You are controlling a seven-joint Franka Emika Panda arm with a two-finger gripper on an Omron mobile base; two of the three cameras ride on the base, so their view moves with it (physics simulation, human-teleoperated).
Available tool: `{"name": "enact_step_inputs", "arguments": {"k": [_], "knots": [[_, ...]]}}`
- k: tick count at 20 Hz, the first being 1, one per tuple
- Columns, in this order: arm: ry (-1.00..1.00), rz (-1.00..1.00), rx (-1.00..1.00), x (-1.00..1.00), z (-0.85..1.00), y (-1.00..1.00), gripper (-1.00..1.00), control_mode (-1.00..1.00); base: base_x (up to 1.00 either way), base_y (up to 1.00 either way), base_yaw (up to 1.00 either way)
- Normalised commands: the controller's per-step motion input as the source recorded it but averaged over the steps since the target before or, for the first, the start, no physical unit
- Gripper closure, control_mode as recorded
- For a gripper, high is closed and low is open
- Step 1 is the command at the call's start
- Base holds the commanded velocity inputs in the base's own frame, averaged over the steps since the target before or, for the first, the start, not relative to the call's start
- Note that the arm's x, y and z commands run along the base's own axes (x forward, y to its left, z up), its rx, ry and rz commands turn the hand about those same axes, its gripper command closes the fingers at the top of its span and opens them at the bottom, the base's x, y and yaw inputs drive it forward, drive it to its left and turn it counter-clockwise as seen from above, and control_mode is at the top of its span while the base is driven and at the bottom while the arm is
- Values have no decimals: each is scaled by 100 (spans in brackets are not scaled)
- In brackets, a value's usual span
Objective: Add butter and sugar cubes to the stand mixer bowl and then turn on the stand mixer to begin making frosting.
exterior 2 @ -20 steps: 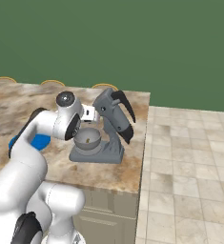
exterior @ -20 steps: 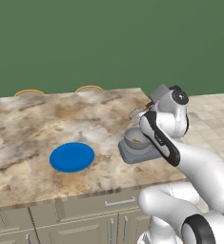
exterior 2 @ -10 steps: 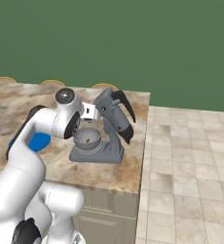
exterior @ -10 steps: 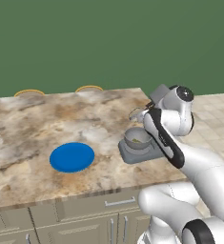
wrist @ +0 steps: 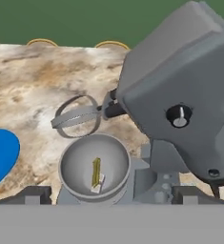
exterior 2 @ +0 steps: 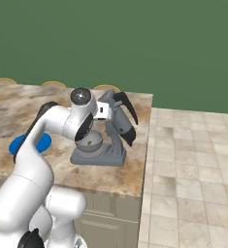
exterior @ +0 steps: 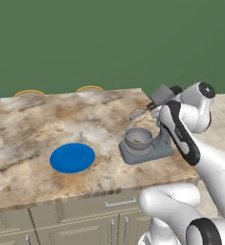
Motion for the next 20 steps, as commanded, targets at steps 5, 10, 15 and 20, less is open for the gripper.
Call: {"name": "enact_step_inputs", "arguments": {"k": [5,10,15,20], "knots": [[0,11,7,1,55,-44,-100,-100,0,0,0],[-2,12,2,0,22,-45,-100,-100,0,0,0],[-9,16,0,0,0,-40,-100,-100,0,0,0],[-17,17,0,10,0,-42,-100,-100,0,0,0]]}}
